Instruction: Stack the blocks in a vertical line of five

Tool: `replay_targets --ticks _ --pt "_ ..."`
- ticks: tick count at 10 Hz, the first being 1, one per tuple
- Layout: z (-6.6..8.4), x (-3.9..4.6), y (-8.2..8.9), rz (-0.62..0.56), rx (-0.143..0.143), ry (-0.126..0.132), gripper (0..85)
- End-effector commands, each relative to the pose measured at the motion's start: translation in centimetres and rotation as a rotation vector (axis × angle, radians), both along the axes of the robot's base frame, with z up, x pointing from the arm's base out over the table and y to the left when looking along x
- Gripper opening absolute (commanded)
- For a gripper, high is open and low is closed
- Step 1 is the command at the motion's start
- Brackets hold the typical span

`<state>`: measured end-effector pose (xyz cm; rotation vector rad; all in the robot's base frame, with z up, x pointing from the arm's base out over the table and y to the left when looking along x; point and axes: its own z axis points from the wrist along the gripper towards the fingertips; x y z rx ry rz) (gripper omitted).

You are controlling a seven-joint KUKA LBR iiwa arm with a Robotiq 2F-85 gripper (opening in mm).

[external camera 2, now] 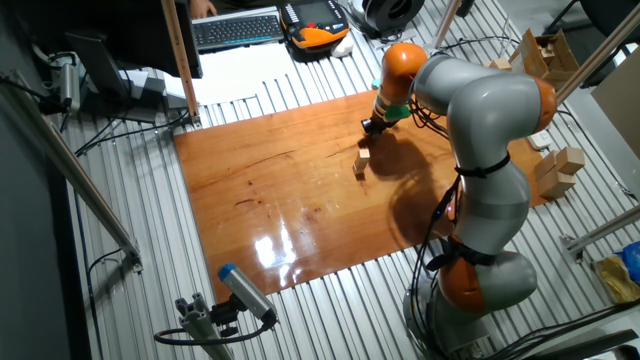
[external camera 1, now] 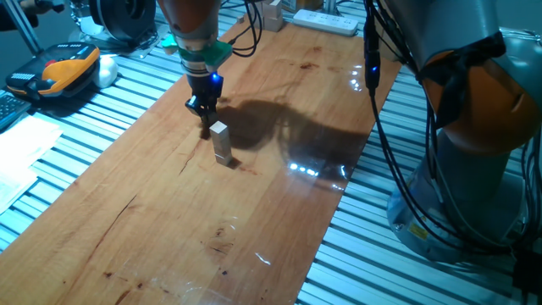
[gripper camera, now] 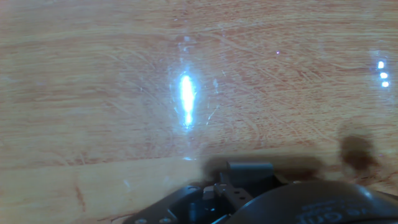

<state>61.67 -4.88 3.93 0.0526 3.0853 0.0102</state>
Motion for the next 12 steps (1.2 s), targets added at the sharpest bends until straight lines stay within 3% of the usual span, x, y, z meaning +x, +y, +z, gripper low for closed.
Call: replay_targets --ticks 1,3,6,7,9,12 --pt "0.4 -0.03 0.0 0.001 0.003 0.005 0.0" --pt "1.8 0.03 0.3 -0.001 0.01 0.007 0.0" --pt "4.6 -0.43 1.9 -0.015 0.013 -0.033 0.0" --pt "6.3 -0.89 2.8 -0.034 0.005 -0.034 0.0" --pt "8.9 -2.14 4.1 -0.06 0.004 -0.009 0.0" --pt "10.4 -4.06 5.9 -0.102 0.019 -0.002 0.0"
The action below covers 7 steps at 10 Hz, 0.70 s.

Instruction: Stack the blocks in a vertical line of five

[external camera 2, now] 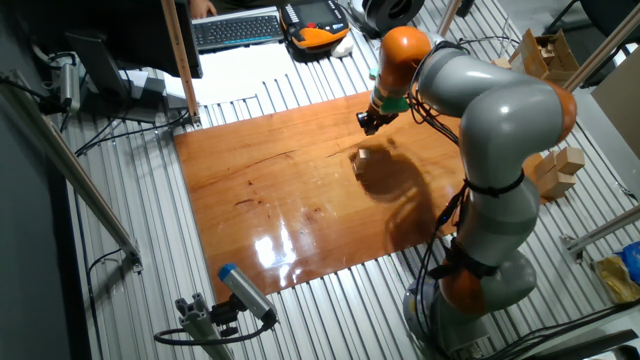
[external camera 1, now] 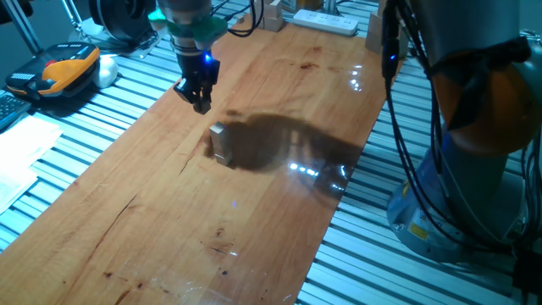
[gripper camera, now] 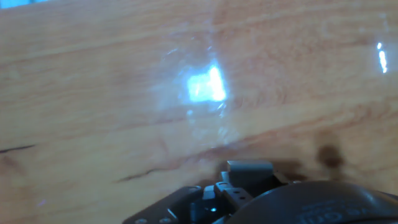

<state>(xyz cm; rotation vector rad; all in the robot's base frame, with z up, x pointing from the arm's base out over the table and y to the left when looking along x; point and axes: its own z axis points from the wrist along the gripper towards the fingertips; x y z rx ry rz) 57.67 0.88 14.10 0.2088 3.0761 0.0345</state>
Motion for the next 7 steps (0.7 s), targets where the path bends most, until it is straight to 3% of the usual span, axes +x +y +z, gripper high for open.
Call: replay_targets --ticks 1,5,7 --pt "0.5 -0.49 0.4 -0.008 0.008 0.004 0.0" --pt "0.5 -1.81 2.1 -0.03 0.013 0.014 0.0" --pt "1.5 -2.81 2.1 -0.039 0.044 0.025 0.0"
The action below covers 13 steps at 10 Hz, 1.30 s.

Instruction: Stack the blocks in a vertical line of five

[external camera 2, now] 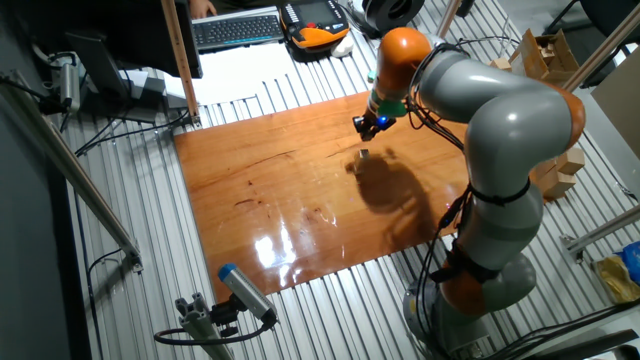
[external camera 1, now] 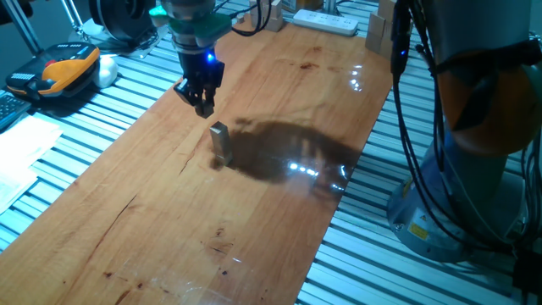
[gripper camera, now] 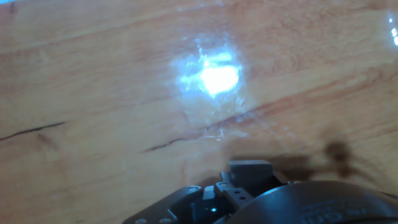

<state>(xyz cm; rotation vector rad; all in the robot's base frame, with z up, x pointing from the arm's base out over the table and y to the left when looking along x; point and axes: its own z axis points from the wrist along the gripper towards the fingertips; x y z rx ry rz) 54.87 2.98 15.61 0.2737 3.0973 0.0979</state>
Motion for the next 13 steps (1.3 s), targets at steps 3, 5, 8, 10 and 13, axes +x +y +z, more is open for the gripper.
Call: replay_targets --ticks 3,5,8,10,13 --pt "0.9 -0.91 0.7 -0.008 0.0 0.009 0.0" --pt "1.2 -1.64 1.0 -0.02 -0.005 0.01 0.0" --pt "1.7 -2.2 1.4 -0.08 -0.045 0.007 0.0" --pt "2.3 -2.6 2.0 -0.056 -0.09 -0.014 0.0" --pt "2.7 -3.19 2.8 -0.039 -0.114 -0.029 0.0"
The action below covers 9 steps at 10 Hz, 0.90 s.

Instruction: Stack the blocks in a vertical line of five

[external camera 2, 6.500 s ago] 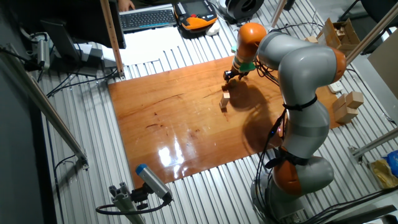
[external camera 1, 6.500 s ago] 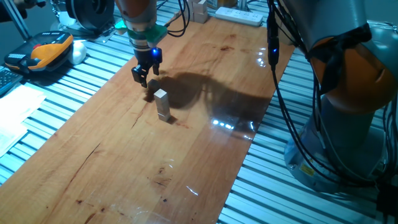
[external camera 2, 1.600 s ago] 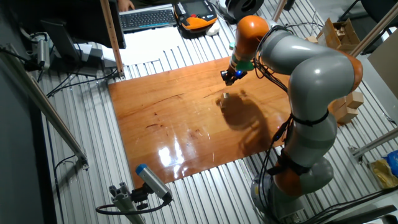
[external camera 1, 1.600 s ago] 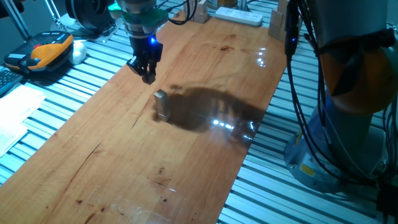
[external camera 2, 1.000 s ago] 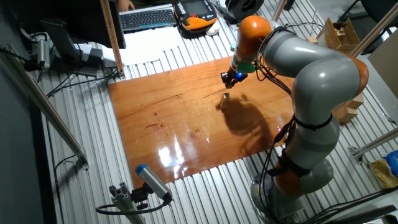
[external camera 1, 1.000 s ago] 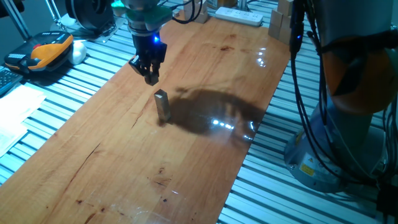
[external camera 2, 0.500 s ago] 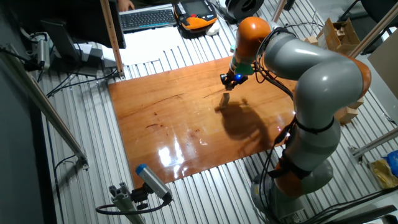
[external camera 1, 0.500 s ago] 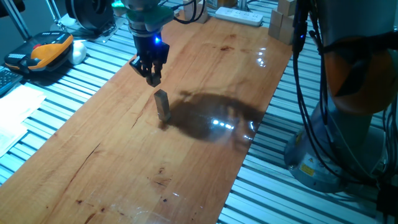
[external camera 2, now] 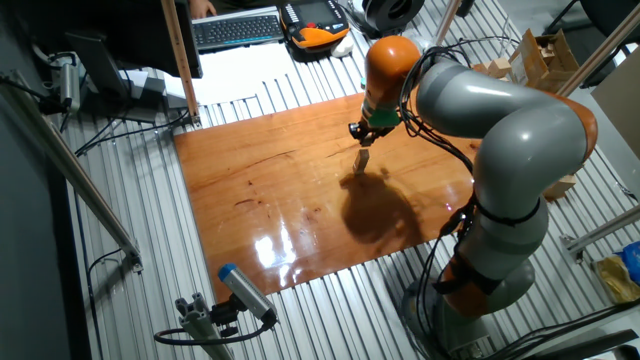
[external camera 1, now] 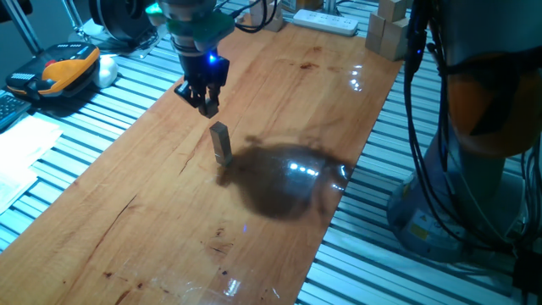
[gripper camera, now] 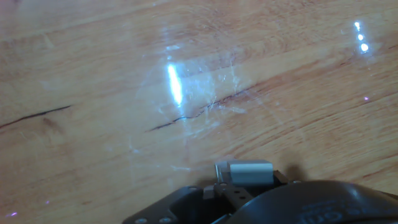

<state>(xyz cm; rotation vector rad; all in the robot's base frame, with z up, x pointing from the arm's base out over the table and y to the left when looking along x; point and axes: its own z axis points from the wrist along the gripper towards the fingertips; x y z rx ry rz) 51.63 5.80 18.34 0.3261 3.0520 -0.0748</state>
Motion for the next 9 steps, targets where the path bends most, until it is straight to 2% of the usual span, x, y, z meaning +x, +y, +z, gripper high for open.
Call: replay_targets --ticks 1,3,5,9 --pt "0.0 -0.2 0.0 -0.001 -0.001 -0.003 0.0" --pt "-0.1 -0.47 -0.1 -0.012 -0.001 -0.018 0.0" --pt "-0.8 -0.66 -0.3 -0.01 0.001 -0.031 0.0" --pt "-1.4 -0.92 -0.2 -0.012 0.011 -0.037 0.0"
